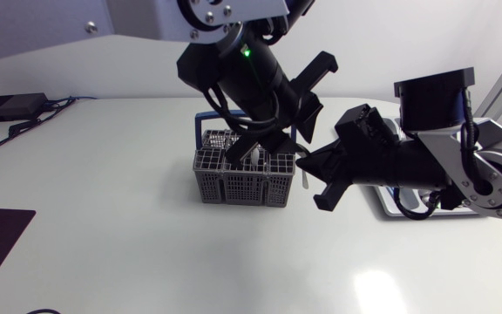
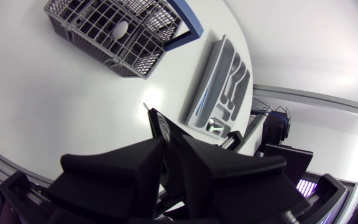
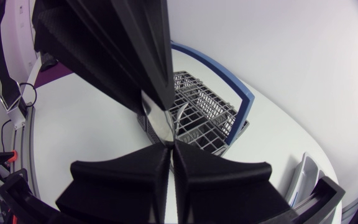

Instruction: Unload the cutlery basket into the drawer organizer.

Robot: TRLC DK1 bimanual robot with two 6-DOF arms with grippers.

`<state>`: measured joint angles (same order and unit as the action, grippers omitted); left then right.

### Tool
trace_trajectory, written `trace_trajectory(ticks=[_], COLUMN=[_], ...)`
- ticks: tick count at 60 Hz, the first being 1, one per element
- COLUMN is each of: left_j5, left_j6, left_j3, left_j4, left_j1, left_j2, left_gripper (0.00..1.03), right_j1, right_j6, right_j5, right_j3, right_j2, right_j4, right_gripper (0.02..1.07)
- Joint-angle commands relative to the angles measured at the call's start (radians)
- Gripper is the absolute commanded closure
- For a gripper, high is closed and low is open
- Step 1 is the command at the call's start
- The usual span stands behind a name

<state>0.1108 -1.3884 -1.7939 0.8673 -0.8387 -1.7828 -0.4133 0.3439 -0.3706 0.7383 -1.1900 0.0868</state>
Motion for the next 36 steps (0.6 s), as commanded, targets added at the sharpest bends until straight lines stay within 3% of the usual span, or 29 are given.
trace_trajectory(ticks=[1, 8, 16, 27, 36], left_j5=[0.017, 0.041, 0.038, 0.024, 0.021], left_j6=[-0.031, -0.034, -0.035, -0.020, 0.019], left_j3=[0.007, 0.002, -0.016, -0.038, -0.053], left_j4=[-0.050, -0.077, -0.085, -0.088, -0.048], left_j1=[0.018, 0.026, 0.026, 0.033, 0.056], left_j2=[0.029, 0.031, 0.036, 0.033, 0.022], left_gripper=[0.62, 0.46, 0.42, 0.10, 0.06], right_j1=[0.001, -0.001, -0.007, 0.005, 0.022], right_j6=[0.024, 0.043, 0.058, 0.073, 0.081], right_j5=[-0.021, -0.039, -0.042, -0.045, -0.047], right_j3=[0.004, -0.011, -0.030, -0.037, -0.042], right_j2=[-0.013, -0.005, 0.012, 0.035, 0.052], right_j4=[0.037, 0.064, 0.085, 0.110, 0.120], right_gripper=[1.02, 1.02, 1.02, 1.02, 1.02])
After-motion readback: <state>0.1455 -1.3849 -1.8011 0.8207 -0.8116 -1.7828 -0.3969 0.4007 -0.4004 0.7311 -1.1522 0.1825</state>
